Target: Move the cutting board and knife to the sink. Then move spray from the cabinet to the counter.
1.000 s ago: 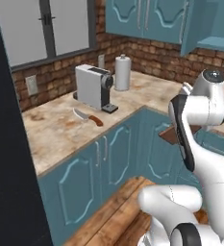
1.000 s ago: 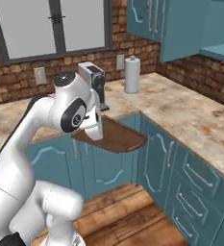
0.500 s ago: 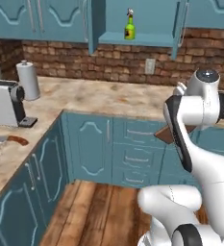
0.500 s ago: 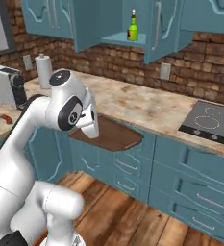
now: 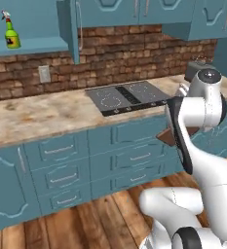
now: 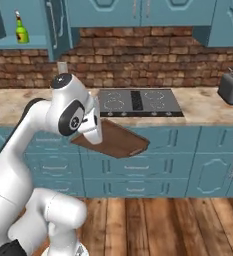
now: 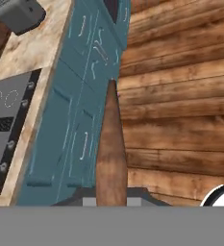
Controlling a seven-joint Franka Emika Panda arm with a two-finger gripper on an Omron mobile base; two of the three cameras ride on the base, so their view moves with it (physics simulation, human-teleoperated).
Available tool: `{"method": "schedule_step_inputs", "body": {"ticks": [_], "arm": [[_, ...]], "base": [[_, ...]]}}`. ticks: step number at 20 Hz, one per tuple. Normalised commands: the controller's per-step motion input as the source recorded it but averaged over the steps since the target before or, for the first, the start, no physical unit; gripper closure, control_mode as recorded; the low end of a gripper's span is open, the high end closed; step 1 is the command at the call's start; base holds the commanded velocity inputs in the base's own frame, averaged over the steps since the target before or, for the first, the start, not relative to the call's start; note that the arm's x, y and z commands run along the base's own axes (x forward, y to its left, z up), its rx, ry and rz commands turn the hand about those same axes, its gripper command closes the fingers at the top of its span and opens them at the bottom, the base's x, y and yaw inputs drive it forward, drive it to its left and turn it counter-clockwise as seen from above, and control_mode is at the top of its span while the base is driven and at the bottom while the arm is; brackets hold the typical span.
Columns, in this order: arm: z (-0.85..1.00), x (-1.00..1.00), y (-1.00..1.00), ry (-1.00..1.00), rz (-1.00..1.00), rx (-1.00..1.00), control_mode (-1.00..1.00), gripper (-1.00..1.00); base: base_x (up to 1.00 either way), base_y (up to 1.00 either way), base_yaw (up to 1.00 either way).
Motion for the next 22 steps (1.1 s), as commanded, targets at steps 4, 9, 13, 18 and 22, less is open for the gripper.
{"method": "schedule_step_inputs", "body": {"ticks": [4,9,13,18,22], "arm": [[0.0,0.0,0.0,0.0,0.0,0.0,1.0,1.0],[0.0,0.0,0.0,0.0,0.0,0.0,1.0,1.0],[0.0,0.0,0.0,0.0,0.0,0.0,1.0,1.0],[0.0,0.0,0.0,0.0,0.0,0.0,1.0,1.0],[0.0,0.0,0.0,0.0,0.0,0.0,1.0,1.0]], "base": [[0.09,-0.76,-0.65],[0.36,-0.25,-0.7],[0.61,-0.05,-0.69],[0.94,0.13,-0.59],[1.0,0.46,-0.48]]}}
